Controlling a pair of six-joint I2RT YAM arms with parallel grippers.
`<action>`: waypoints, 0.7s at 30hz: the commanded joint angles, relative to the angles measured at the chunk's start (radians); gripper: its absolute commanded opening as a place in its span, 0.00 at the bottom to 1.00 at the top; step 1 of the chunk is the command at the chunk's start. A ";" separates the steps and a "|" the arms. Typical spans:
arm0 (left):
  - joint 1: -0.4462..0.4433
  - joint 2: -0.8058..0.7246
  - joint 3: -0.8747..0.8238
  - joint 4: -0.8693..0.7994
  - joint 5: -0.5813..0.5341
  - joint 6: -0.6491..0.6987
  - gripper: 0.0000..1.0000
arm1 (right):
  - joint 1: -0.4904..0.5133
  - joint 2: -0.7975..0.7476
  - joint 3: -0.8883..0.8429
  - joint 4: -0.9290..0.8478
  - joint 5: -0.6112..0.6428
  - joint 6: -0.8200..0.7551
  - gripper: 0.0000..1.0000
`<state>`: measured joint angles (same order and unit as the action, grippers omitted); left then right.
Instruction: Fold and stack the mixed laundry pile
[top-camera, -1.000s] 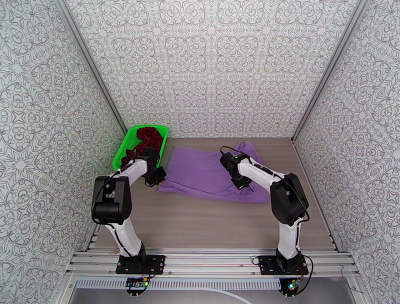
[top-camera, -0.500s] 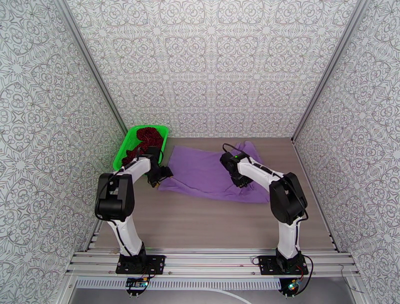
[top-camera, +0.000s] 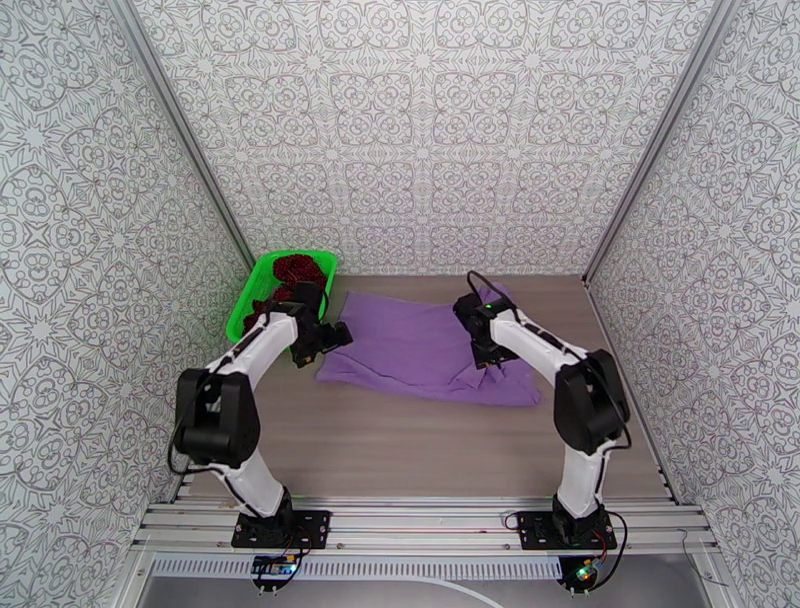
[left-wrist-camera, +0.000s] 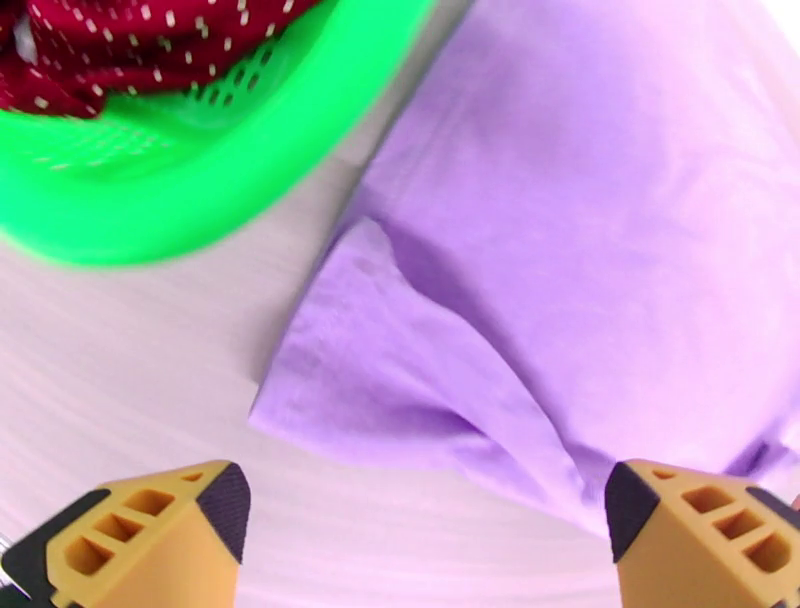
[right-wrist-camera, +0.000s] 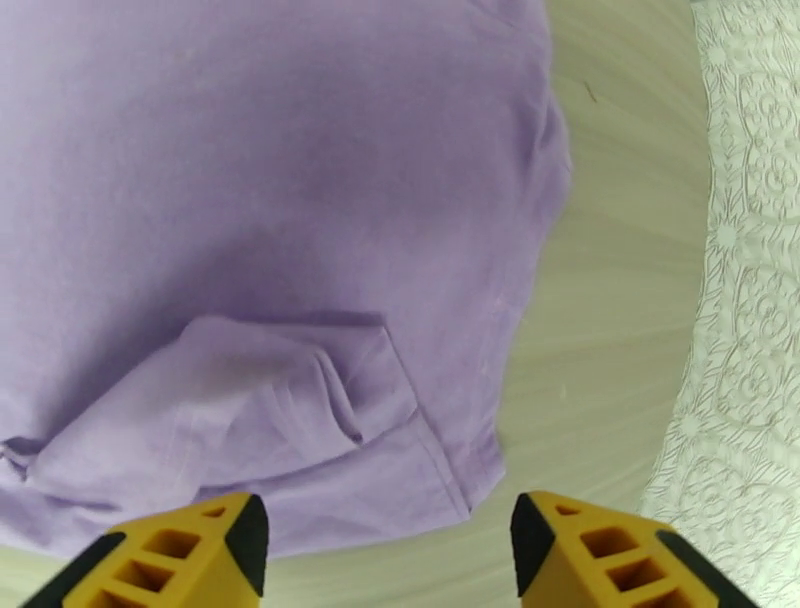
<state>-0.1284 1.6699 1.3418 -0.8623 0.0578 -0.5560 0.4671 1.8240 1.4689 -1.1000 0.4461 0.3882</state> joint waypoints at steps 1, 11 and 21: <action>-0.011 -0.066 -0.082 -0.035 -0.048 0.038 0.98 | -0.025 -0.111 -0.149 0.055 -0.108 0.072 0.58; -0.020 0.034 -0.154 0.063 -0.089 0.039 0.09 | -0.166 -0.205 -0.418 0.281 -0.325 0.157 0.16; -0.025 0.121 -0.156 0.158 -0.198 0.013 0.19 | -0.252 -0.146 -0.482 0.350 -0.337 0.190 0.11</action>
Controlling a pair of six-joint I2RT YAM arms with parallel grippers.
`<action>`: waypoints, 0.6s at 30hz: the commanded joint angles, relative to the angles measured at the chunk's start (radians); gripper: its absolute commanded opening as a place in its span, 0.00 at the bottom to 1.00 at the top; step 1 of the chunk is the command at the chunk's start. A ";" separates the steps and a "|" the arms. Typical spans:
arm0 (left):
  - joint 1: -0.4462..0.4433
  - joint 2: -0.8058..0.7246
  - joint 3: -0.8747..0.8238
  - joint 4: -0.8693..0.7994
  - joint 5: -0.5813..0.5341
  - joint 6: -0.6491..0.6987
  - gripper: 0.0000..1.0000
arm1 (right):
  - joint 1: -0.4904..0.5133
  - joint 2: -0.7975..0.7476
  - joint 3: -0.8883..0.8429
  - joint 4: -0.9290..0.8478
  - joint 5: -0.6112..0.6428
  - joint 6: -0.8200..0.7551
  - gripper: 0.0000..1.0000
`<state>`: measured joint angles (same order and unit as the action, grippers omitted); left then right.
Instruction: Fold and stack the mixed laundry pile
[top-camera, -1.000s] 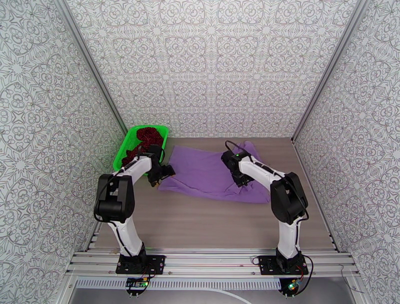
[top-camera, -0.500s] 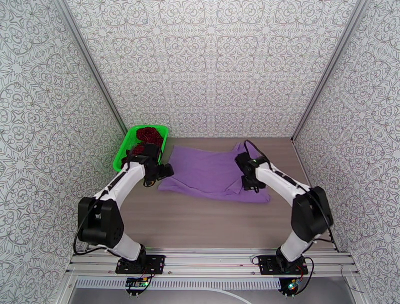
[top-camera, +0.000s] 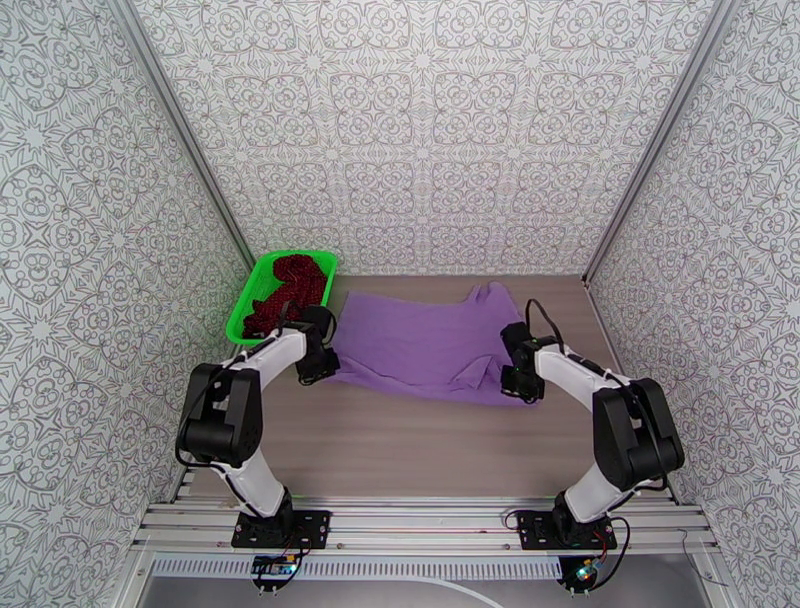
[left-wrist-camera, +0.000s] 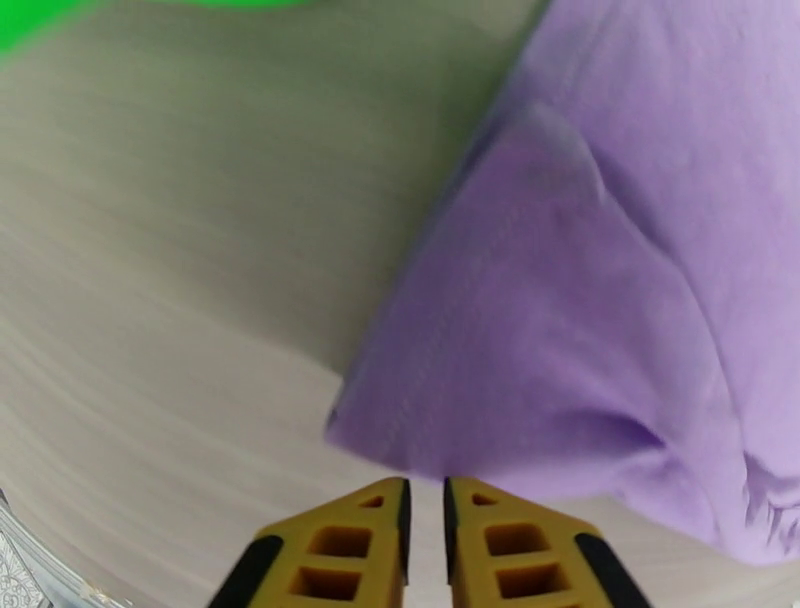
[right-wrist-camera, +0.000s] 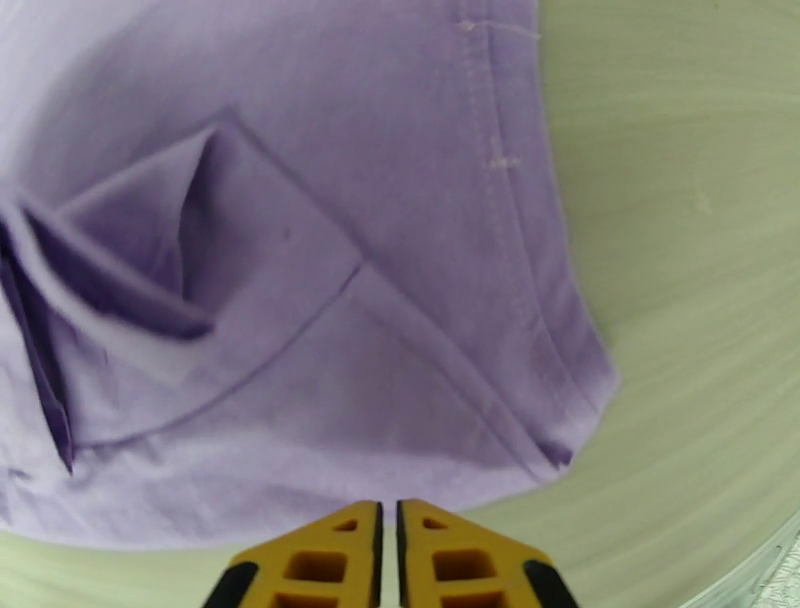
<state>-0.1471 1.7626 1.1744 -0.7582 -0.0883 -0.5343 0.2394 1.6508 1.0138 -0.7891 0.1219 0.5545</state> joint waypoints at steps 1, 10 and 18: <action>-0.006 0.039 0.007 0.064 -0.054 -0.009 0.19 | -0.035 0.036 -0.033 0.043 -0.009 0.024 0.11; -0.033 0.099 -0.062 0.086 -0.069 -0.018 0.18 | -0.130 0.112 -0.020 0.065 -0.010 -0.015 0.08; -0.150 0.045 -0.136 -0.047 -0.116 -0.063 0.18 | -0.182 0.182 0.064 0.044 0.009 -0.074 0.07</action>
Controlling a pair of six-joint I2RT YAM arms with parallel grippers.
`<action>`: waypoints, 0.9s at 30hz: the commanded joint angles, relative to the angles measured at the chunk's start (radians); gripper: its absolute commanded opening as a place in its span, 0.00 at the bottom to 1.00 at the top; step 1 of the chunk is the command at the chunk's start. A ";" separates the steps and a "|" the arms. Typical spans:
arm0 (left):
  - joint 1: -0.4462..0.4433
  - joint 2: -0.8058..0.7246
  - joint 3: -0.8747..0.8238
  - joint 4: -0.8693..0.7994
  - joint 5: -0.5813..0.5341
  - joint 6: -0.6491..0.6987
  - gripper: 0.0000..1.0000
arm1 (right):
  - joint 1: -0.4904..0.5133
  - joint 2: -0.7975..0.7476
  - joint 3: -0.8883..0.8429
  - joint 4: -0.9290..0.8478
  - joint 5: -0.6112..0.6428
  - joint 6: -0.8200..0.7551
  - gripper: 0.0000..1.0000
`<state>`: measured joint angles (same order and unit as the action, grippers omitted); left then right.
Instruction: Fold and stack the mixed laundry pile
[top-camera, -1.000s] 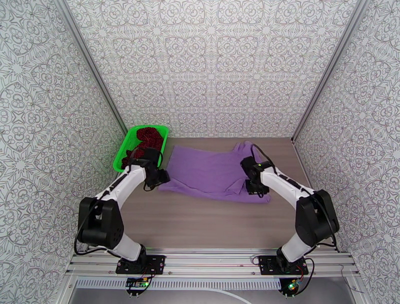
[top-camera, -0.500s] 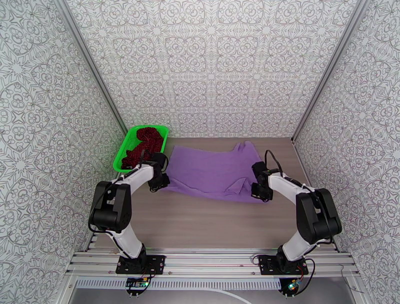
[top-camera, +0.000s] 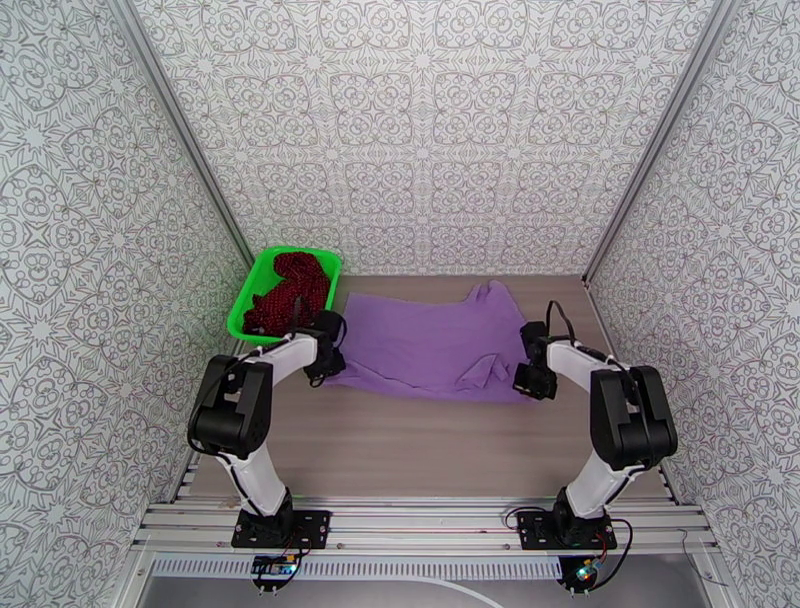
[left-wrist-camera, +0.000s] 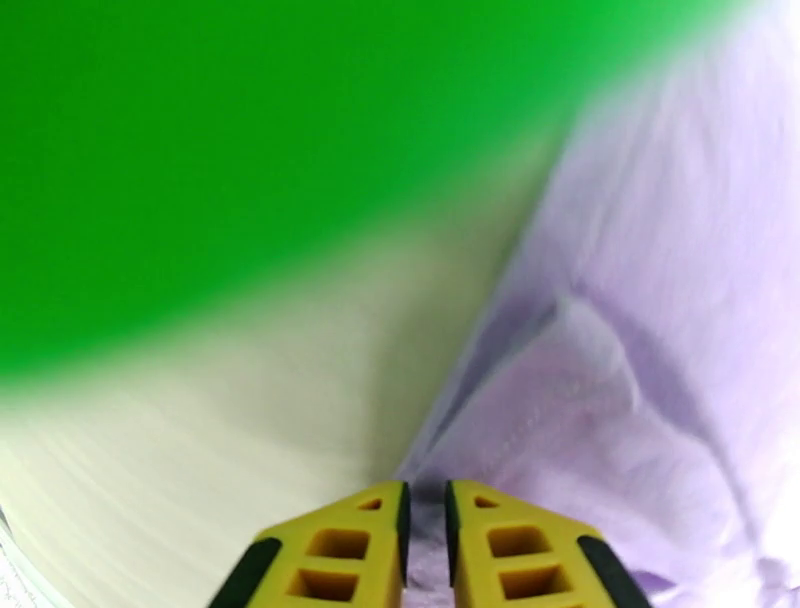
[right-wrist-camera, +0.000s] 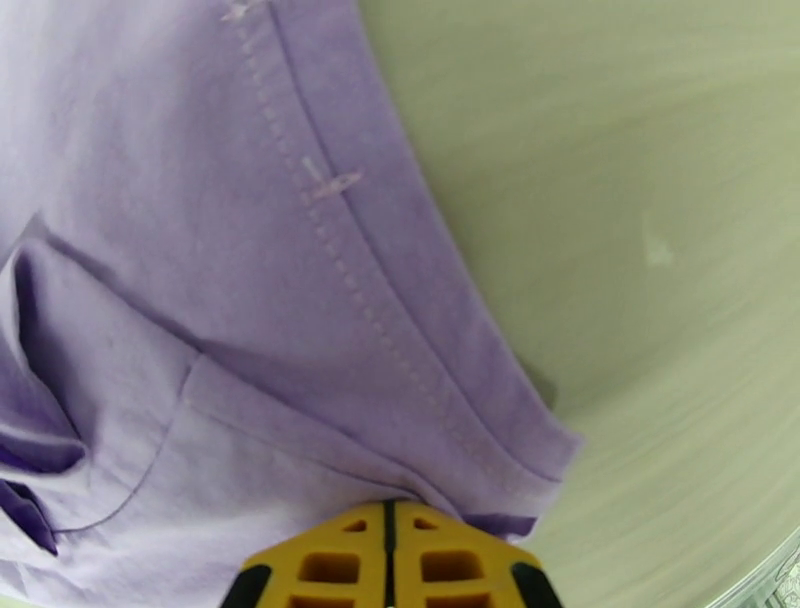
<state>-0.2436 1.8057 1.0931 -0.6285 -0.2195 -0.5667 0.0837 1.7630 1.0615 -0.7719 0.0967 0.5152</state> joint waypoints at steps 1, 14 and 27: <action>-0.075 -0.006 -0.064 -0.197 0.003 -0.042 0.18 | -0.032 0.082 0.033 0.022 0.043 -0.045 0.07; -0.064 -0.193 -0.077 -0.325 -0.075 -0.055 0.21 | -0.055 0.127 0.105 0.026 0.026 -0.108 0.06; 0.058 -0.248 0.155 -0.309 0.065 0.089 0.39 | -0.099 0.105 0.098 0.015 0.045 -0.133 0.07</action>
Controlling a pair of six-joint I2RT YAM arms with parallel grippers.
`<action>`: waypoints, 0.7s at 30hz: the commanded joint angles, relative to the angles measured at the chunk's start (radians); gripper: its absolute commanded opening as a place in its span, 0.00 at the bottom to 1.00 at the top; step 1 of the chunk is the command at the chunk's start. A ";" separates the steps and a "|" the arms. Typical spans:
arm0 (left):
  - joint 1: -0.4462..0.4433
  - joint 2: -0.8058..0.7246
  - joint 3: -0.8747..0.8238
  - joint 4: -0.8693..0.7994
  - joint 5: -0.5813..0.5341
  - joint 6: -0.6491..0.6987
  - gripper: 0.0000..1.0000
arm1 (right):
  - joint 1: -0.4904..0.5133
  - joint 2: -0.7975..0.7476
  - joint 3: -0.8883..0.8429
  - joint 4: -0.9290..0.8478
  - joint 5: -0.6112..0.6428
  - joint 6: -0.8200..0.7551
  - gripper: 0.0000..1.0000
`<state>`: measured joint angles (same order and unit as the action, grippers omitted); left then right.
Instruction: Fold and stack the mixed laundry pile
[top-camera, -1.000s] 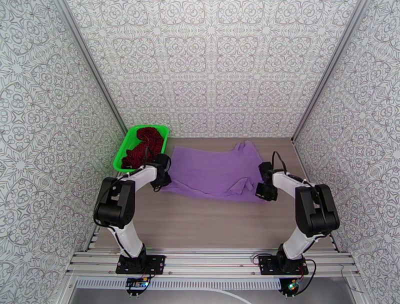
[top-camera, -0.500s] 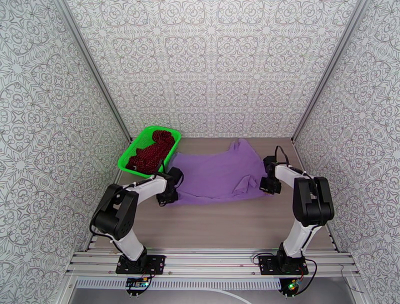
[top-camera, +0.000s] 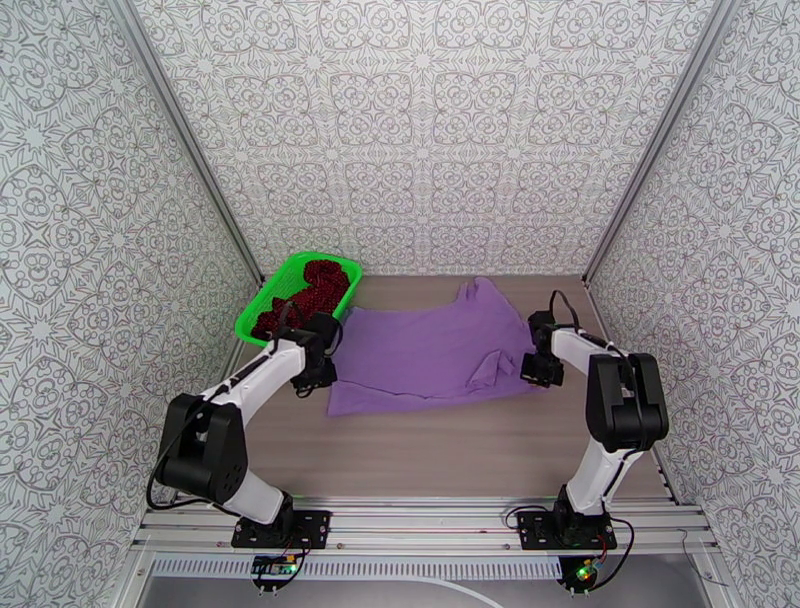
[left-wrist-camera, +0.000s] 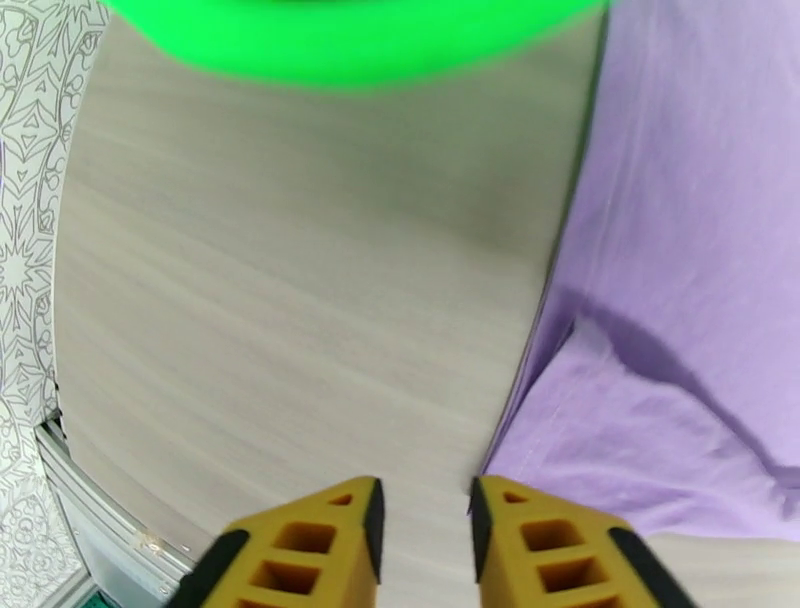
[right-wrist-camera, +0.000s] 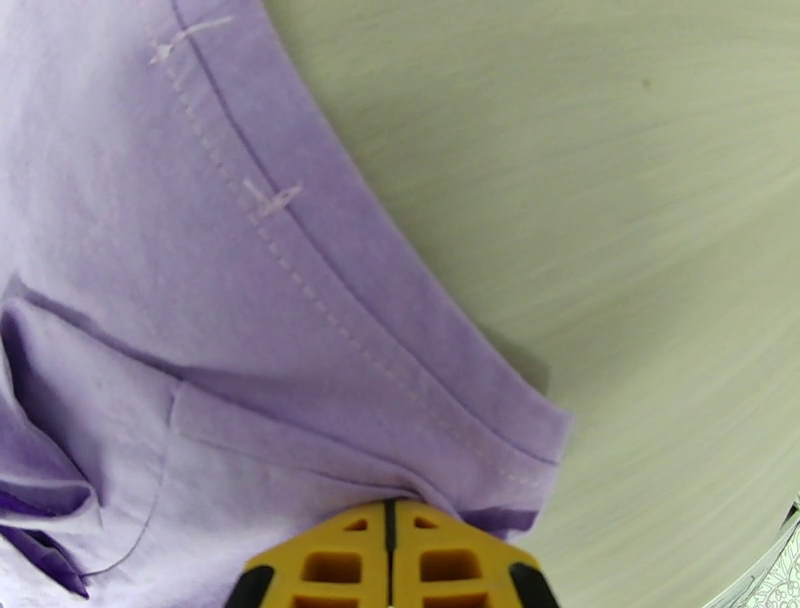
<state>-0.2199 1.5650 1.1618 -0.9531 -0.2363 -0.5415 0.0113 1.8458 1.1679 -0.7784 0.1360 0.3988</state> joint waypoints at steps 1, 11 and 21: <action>0.049 0.011 0.124 0.033 0.115 0.079 0.44 | -0.027 0.013 -0.009 0.020 0.001 -0.016 0.07; 0.060 0.408 0.561 0.139 0.448 0.218 0.35 | -0.027 -0.077 -0.041 0.026 -0.122 0.019 0.10; 0.083 0.770 0.948 0.149 0.362 0.209 0.30 | -0.026 -0.239 -0.106 -0.001 -0.184 0.036 0.12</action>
<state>-0.1547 2.2856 2.0167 -0.8181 0.1532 -0.3363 -0.0086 1.6520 1.0931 -0.7650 -0.0166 0.4210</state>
